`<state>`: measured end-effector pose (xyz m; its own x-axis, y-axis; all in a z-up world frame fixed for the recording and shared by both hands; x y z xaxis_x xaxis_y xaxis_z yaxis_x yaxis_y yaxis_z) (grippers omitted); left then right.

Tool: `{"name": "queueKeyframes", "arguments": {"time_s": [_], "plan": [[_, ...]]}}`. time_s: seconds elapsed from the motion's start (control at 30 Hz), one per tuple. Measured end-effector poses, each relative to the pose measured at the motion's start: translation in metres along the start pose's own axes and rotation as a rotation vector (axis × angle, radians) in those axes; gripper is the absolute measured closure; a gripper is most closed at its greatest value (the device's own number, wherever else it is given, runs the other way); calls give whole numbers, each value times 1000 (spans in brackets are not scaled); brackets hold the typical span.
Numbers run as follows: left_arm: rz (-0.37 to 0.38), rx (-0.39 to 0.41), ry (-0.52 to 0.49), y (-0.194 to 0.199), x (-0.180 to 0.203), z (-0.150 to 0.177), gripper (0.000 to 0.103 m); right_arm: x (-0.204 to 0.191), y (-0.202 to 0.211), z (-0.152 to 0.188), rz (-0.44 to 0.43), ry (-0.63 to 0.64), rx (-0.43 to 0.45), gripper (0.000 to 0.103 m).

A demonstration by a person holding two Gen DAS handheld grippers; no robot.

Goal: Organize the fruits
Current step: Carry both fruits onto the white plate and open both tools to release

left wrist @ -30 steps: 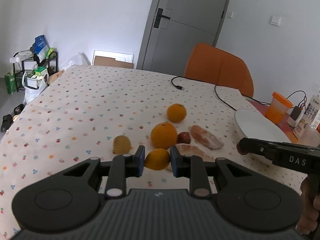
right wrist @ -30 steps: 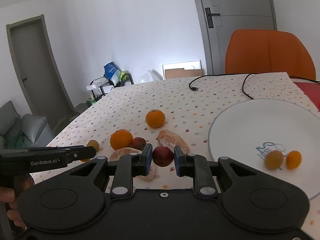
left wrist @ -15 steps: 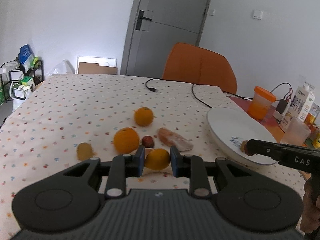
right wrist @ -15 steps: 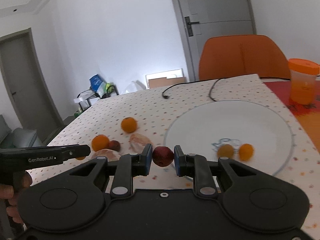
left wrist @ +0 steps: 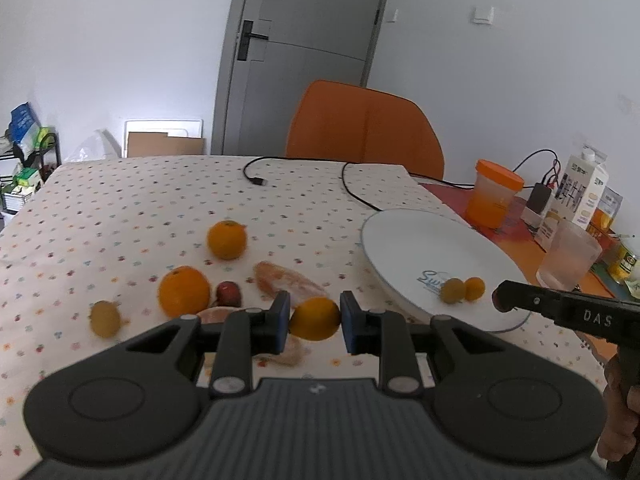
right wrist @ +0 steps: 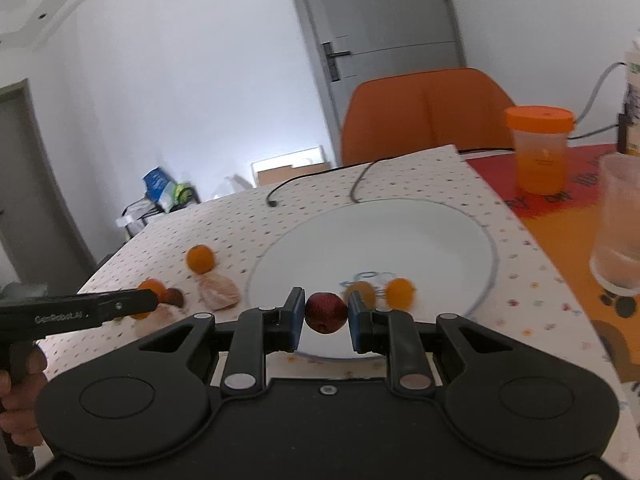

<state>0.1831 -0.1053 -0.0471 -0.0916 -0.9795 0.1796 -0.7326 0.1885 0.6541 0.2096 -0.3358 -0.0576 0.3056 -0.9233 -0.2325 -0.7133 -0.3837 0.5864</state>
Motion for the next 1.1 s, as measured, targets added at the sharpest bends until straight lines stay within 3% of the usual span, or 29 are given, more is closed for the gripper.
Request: {"name": "queueKeyframes", "arguments": {"time_s": [0.2, 1.0, 1.1], "plan": [[20, -3, -35, -8, 18, -6, 78, 22, 6, 0, 24, -49, 21, 77], [122, -28, -154, -43, 92, -24, 78, 52, 28, 7, 54, -91, 47, 76], [125, -34, -140, -45, 92, -26, 73, 53, 29, 6, 55, -89, 46, 75]]}}
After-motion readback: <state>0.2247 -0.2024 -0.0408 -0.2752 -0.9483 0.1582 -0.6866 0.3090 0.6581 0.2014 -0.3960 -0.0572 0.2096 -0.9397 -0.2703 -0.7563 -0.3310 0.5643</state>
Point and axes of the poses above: each gripper's, at about its wrist camera, not at the fingertips, and y roughly against the way its jaws point, x to its right, z to its underside, the point moved 4 cm from there along -y, roughly the way its jaws point, and after that the axes turned 10 degrees about -x, right-handed, at the moved point
